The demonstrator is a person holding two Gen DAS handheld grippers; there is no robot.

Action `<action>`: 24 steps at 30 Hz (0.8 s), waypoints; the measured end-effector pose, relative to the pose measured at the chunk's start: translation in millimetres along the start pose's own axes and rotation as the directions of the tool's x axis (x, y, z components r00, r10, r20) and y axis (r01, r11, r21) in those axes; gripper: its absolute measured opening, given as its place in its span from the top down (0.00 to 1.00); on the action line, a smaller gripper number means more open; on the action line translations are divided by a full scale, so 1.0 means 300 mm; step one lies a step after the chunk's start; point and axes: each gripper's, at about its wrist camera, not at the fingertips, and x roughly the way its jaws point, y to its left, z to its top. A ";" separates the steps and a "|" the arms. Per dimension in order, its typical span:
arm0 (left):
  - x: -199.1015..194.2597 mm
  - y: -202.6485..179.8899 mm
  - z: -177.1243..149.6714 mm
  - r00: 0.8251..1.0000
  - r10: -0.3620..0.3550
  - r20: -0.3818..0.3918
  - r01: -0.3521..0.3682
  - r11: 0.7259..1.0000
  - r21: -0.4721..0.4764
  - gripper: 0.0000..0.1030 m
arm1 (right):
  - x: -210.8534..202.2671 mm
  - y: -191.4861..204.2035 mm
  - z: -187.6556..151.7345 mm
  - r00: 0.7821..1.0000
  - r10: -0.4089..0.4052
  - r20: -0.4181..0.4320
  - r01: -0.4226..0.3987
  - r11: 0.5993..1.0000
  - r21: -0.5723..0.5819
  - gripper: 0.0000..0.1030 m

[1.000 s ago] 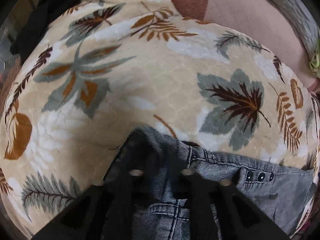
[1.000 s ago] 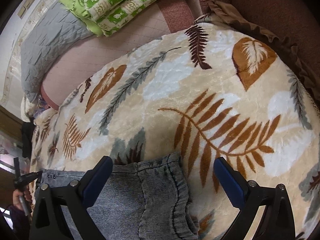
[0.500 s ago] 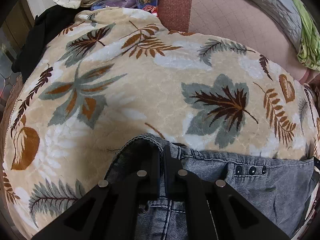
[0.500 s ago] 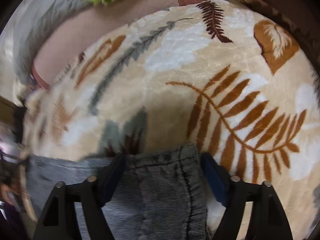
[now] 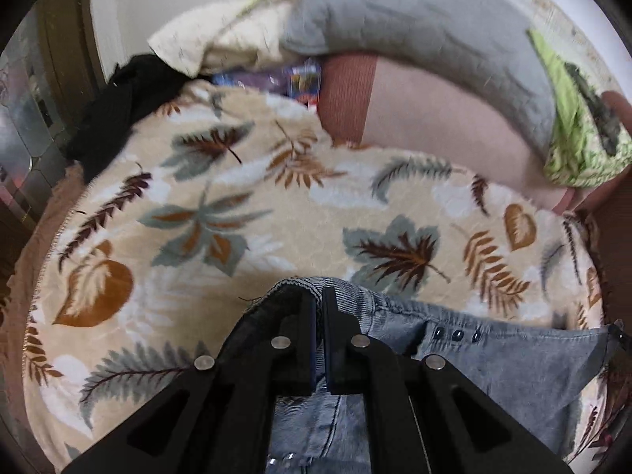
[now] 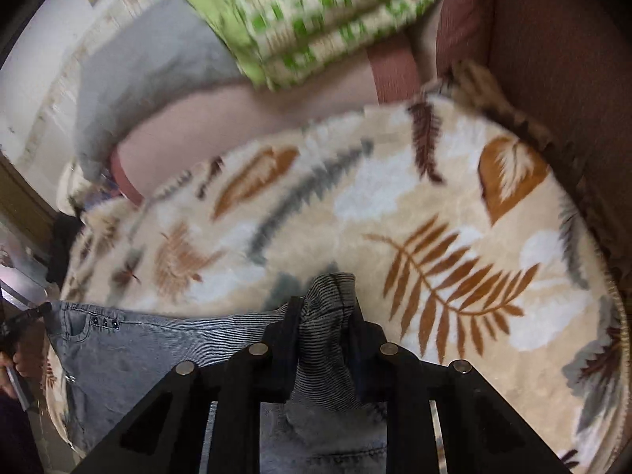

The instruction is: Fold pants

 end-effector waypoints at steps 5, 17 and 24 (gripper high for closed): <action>-0.166 0.045 -0.047 0.997 -0.040 0.063 0.041 0.999 -0.023 0.98 | -0.152 0.043 0.000 0.994 0.030 0.102 -0.031 0.999 0.007 0.79; -0.350 0.182 -0.384 0.992 -0.082 0.097 0.088 0.995 -0.055 0.98 | -0.240 -0.036 -0.232 0.999 0.035 0.041 -0.037 0.999 0.038 0.79; -0.359 0.264 -0.677 0.996 -0.075 0.042 0.078 0.994 -0.071 0.98 | -0.307 -0.143 -0.509 0.997 0.073 -0.023 -0.073 0.997 0.022 0.79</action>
